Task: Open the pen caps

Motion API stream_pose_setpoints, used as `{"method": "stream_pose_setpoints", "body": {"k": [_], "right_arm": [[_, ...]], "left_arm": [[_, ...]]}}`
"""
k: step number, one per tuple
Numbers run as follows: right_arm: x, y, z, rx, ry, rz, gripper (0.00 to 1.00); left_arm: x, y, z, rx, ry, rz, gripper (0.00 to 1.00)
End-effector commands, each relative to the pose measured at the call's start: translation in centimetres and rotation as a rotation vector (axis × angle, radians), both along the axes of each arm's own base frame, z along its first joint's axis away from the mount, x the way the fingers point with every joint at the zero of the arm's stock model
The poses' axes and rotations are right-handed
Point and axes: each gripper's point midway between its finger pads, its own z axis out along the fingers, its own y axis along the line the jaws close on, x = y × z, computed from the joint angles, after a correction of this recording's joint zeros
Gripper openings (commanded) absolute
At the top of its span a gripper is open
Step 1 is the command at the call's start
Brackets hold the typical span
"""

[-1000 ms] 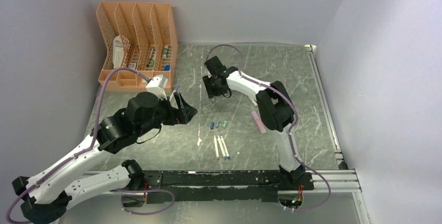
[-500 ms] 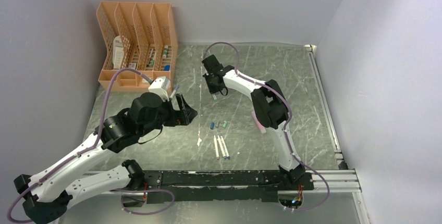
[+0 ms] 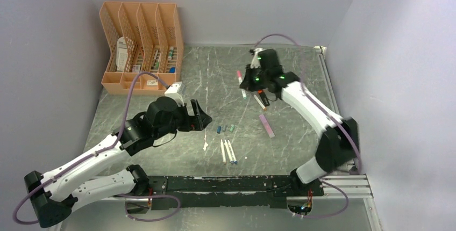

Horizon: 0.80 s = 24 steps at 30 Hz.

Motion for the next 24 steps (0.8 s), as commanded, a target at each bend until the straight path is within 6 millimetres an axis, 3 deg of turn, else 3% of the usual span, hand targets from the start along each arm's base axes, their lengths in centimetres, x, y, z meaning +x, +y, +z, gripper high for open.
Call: {"method": "stream_pose_setpoints", "body": {"k": [1, 5, 11, 16, 24], "right_arm": [[-5.3, 0.0, 4.1, 0.194, -0.001, 0.078, 0.0], [-11.7, -0.3, 3.7, 0.342, 0.065, 0.115, 0.0], [-17.7, 0.5, 5.2, 0.59, 0.098, 0.199, 0.0], [-18.2, 0.1, 4.4, 0.558, 0.116, 0.2, 0.0], [-17.9, 1.1, 4.5, 0.588, 0.135, 0.239, 0.0]], "left_arm": [[-0.1, -3.5, 1.1, -0.163, -0.02, -0.09, 1.0], [-0.2, -6.4, 2.4, -0.338, -0.054, -0.171, 1.0], [-0.1, -9.2, 1.9, -0.443, -0.036, -0.242, 1.0], [0.1, -10.1, 1.2, -0.489, -0.042, -0.252, 1.0], [1.2, -10.8, -0.2, -0.471, -0.043, -0.23, 1.0]]}}
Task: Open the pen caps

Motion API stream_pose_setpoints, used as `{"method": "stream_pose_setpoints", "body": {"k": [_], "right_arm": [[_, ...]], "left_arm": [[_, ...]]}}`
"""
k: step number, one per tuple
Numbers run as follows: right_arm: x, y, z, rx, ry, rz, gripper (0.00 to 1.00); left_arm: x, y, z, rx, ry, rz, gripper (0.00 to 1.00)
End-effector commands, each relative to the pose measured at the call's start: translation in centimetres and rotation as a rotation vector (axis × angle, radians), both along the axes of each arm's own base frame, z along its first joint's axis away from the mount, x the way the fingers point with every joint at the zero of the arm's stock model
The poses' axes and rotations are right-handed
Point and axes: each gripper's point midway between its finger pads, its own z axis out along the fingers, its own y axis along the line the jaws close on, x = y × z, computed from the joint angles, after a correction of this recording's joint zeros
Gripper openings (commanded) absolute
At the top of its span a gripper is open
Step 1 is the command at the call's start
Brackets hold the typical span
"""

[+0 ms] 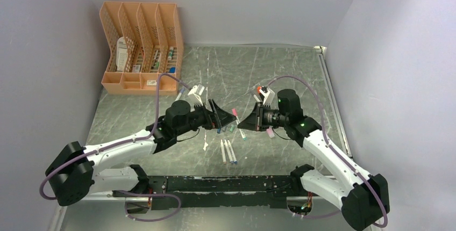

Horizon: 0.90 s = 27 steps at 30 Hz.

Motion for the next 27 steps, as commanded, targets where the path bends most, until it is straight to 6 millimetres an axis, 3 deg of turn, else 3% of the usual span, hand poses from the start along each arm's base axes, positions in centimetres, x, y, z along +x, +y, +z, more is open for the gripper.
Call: {"method": "stream_pose_setpoints", "body": {"k": [1, 7, 12, 23, 27], "right_arm": [[0.1, 1.0, 1.4, 0.046, -0.029, 0.042, 0.0], [0.1, 1.9, 1.8, 0.041, -0.034, 0.061, 0.0], [-0.3, 2.5, 2.0, 0.036, -0.037, 0.068, 0.0], [-0.2, 3.3, 1.8, 0.027, -0.036, 0.069, 0.0], [-0.4, 3.7, 1.6, 0.017, -0.038, 0.077, 0.0]], "left_arm": [[0.3, -0.7, 1.7, -0.069, -0.053, -0.005, 1.0], [0.8, -0.9, 1.1, -0.065, -0.037, 0.017, 0.94], [1.1, -1.0, 0.6, -0.071, -0.02, 0.029, 0.69], [0.7, -1.1, -0.1, -0.078, 0.007, 0.019, 0.31], [0.8, -0.9, -0.4, -0.076, 0.015, 0.029, 0.25]]}}
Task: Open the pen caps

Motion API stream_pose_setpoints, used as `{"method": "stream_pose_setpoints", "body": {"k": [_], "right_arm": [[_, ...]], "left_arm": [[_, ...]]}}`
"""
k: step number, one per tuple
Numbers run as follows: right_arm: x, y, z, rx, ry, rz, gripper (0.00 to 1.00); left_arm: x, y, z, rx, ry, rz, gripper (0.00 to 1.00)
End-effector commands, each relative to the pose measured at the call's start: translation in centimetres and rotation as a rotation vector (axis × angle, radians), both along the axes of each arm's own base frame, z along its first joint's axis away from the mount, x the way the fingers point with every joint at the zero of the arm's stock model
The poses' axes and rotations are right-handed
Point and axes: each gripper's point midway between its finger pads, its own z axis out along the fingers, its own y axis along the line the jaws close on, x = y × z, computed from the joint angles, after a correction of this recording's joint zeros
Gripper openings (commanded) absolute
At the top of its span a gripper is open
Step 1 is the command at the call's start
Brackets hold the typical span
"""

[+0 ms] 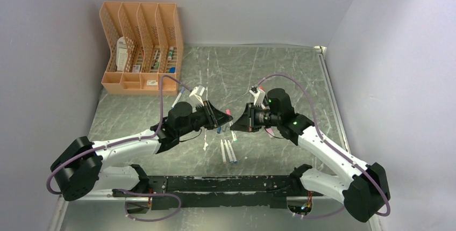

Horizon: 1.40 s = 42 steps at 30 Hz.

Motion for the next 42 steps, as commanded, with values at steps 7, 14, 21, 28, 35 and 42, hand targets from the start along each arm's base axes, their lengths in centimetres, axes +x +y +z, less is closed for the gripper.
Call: {"method": "stream_pose_setpoints", "body": {"k": [7, 14, 21, 28, 35, 42], "right_arm": [[0.2, 1.5, 0.2, -0.028, -0.035, -0.005, 0.32], [0.4, 2.9, -0.5, -0.058, -0.048, 0.006, 0.23], [-0.3, 3.5, -0.5, -0.067, -0.055, 0.029, 0.0], [-1.0, 3.4, -0.8, -0.079, -0.052, 0.039, 0.0], [-1.2, 3.4, -1.1, -0.088, -0.049, 0.037, 0.0], [-1.8, 2.9, -2.0, -0.14, -0.037, 0.039, 0.0]], "left_arm": [[0.0, 0.0, 1.0, -0.046, -0.02, 0.006, 0.17], [-0.3, 0.0, 1.6, -0.083, -0.018, -0.002, 0.16], [-0.1, 0.3, 1.8, -0.067, -0.02, 0.016, 0.49], [0.3, 0.1, 2.4, -0.054, -0.037, 0.026, 0.56], [0.4, -0.3, 2.0, -0.05, -0.028, 0.014, 0.29], [0.8, 0.2, 1.8, -0.037, -0.029, 0.044, 0.12]]}}
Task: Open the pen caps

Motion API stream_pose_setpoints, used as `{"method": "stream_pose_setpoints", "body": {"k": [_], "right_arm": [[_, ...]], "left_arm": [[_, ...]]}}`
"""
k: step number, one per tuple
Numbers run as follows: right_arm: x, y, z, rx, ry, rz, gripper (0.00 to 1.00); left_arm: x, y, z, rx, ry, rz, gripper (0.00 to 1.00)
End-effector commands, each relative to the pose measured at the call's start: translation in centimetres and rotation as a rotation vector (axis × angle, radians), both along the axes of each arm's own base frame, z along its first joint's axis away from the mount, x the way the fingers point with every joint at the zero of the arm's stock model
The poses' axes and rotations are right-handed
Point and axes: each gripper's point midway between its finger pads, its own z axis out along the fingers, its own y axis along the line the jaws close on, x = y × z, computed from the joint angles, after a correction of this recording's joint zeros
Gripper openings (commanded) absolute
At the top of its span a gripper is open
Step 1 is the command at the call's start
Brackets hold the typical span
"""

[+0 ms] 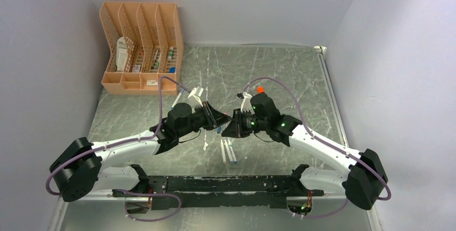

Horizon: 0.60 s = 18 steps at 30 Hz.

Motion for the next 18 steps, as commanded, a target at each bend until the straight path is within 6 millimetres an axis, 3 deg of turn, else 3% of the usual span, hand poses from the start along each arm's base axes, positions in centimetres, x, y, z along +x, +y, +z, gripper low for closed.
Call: {"method": "stream_pose_setpoints", "body": {"k": [1, 5, 9, 13, 18], "right_arm": [[-0.6, -0.4, 0.0, -0.042, -0.012, 0.005, 0.0], [-1.8, -1.3, -1.2, -0.078, 0.009, -0.009, 0.0], [-4.1, -1.1, -2.2, -0.063, 0.053, 0.011, 0.0], [-5.8, -0.9, -2.4, -0.055, 0.073, 0.016, 0.0], [-6.8, -1.1, -2.3, -0.065, 0.082, 0.013, 0.0]], "left_arm": [[0.9, 0.0, 2.1, -0.028, -0.053, 0.033, 0.11], [2.6, 1.2, 2.7, -0.013, -0.075, 0.099, 0.1], [6.0, 3.0, 4.2, -0.027, -0.112, 0.184, 0.1], [9.2, 4.6, 5.9, -0.045, -0.167, 0.271, 0.1], [11.2, 5.8, 6.5, -0.044, -0.21, 0.361, 0.1]]}}
